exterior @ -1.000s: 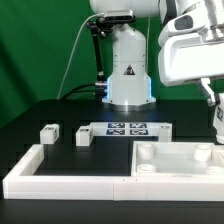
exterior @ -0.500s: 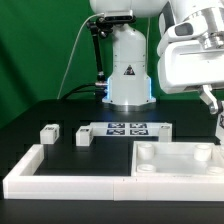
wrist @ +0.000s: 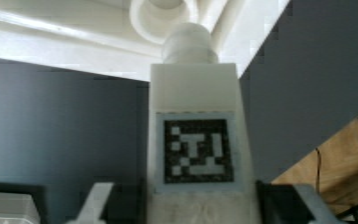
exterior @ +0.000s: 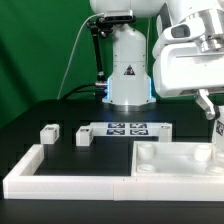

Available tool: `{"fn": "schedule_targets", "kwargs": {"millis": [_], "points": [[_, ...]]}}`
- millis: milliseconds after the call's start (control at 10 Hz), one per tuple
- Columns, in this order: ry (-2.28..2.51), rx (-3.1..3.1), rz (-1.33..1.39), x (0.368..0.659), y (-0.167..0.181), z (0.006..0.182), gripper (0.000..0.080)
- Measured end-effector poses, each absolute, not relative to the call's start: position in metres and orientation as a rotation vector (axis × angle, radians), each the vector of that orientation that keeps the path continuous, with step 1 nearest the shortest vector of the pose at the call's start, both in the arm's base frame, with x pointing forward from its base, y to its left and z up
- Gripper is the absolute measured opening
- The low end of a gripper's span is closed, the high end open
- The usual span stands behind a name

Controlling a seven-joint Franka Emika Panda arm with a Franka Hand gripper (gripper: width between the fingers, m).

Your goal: Assemble one leg

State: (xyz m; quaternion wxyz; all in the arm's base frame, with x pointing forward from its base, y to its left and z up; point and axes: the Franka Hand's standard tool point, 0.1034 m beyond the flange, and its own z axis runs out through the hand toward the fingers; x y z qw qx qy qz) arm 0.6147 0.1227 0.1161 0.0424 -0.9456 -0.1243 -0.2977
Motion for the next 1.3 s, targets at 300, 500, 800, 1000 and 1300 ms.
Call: {"fn": "schedule_targets", "kwargs": {"millis": [300,500,800,1000,1300], "points": [[-0.369,-2.897,-0.907,0.618,0.118,0.107,0.0291],[-0.353,-2.903,-0.91,0.618,0.11,0.098,0.0291],[-0.341,-2.909,-0.9,0.615,0.106,0.089,0.0291],[-0.333,-2.9,-0.943,0.616,0.105,0.087,0.0291],[-0.33,-2.896,-0.95,0.617,0.105,0.087,0.0291]]}}
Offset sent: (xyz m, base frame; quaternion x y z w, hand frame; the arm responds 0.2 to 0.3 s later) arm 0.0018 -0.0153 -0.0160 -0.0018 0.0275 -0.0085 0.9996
